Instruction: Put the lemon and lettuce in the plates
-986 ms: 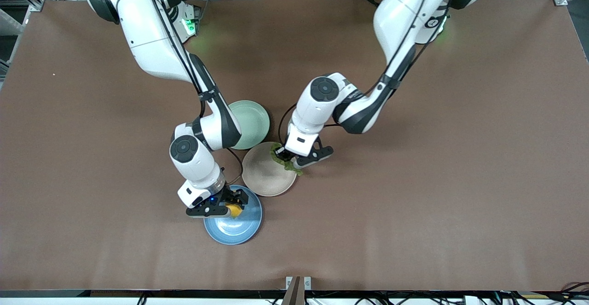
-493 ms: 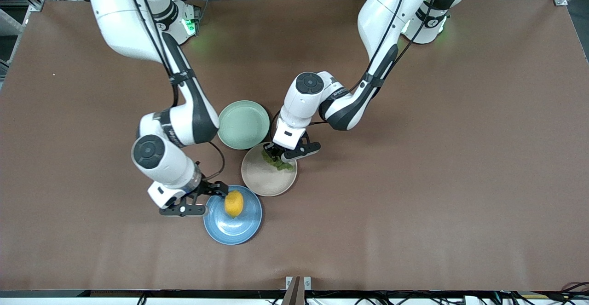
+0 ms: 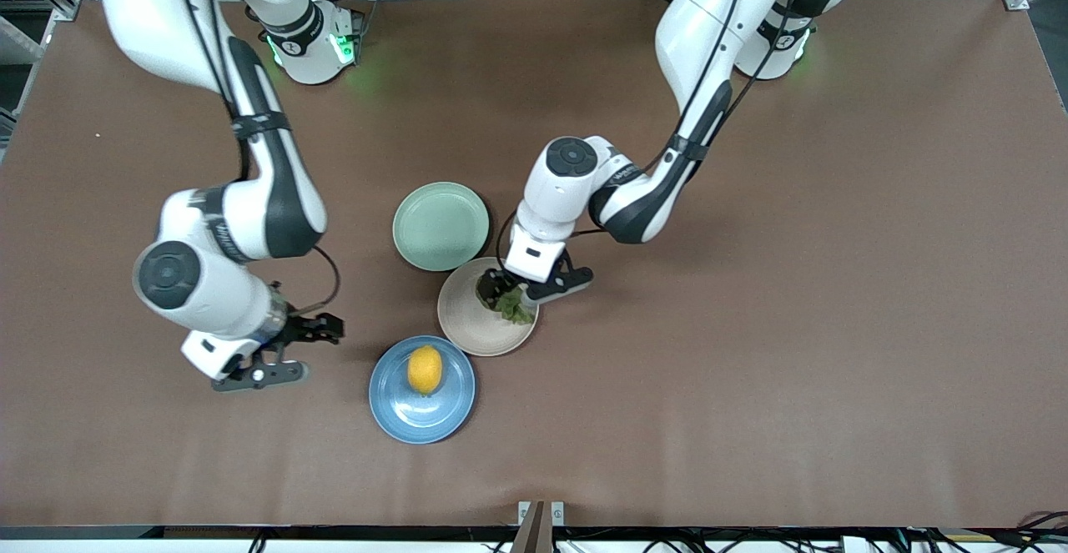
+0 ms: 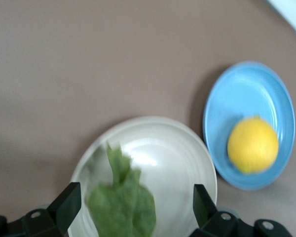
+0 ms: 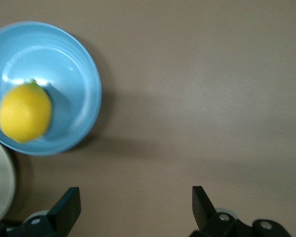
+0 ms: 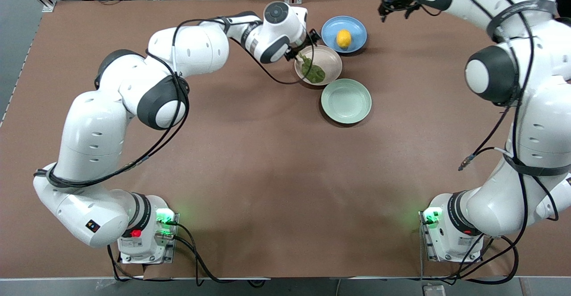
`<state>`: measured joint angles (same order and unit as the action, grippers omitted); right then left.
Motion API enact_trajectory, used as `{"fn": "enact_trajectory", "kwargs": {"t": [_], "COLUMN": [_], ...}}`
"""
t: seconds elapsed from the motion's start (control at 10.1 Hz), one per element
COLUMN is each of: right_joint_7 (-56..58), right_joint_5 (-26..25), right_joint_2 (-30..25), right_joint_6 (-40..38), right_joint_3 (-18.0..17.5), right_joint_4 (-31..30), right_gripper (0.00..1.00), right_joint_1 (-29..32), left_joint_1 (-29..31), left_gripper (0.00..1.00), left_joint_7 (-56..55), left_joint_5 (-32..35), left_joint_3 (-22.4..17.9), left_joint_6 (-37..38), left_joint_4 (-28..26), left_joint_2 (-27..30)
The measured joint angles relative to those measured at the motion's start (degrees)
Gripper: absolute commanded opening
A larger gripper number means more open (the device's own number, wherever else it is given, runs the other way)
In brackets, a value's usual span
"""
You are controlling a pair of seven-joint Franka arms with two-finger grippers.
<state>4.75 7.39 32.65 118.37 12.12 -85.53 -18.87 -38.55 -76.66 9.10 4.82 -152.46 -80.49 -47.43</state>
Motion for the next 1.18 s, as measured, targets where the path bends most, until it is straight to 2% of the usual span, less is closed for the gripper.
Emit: {"fn": "enact_trajectory", "kwargs": {"t": [0.3, 0.49, 0.69, 0.89, 1.18], "right_joint_7": [7.9, 8.4, 8.4, 8.5, 9.4], "right_joint_5": [-0.8, -4.6, -6.3, -6.5, -6.5], "right_joint_2": [-6.7, -11.1, -15.2, -19.3, -24.5], "right_joint_6": [0.3, 4.2, 7.3, 7.6, 5.6], "right_joint_3": [0.1, 0.0, 0.0, 0.0, -0.1], "right_joint_4": [-9.3, -17.1, -24.5, -29.1, -31.1], "right_gripper": [1.0, 1.0, 1.0, 1.0, 1.0], "right_joint_1": [6.6, 8.5, 9.7, 11.1, 12.6], "left_joint_1": [4.7, 7.7, 11.0, 15.9, 23.1], "left_gripper": [1.0, 1.0, 1.0, 1.0, 1.0], "left_joint_7": [3.6, 8.6, 15.4, 21.9, 32.3], "left_joint_5": [0.0, 0.0, 0.0, 0.0, 0.0], "left_joint_3": [-0.6, -0.7, -0.7, -0.8, -0.7], "left_joint_6": [10.6, 18.5, 26.7, 32.0, 37.9], "left_joint_4": [0.4, 0.4, 0.4, 0.4, 0.3], "left_joint_2": [3.0, 4.1, 5.5, 8.0, 10.3]}}
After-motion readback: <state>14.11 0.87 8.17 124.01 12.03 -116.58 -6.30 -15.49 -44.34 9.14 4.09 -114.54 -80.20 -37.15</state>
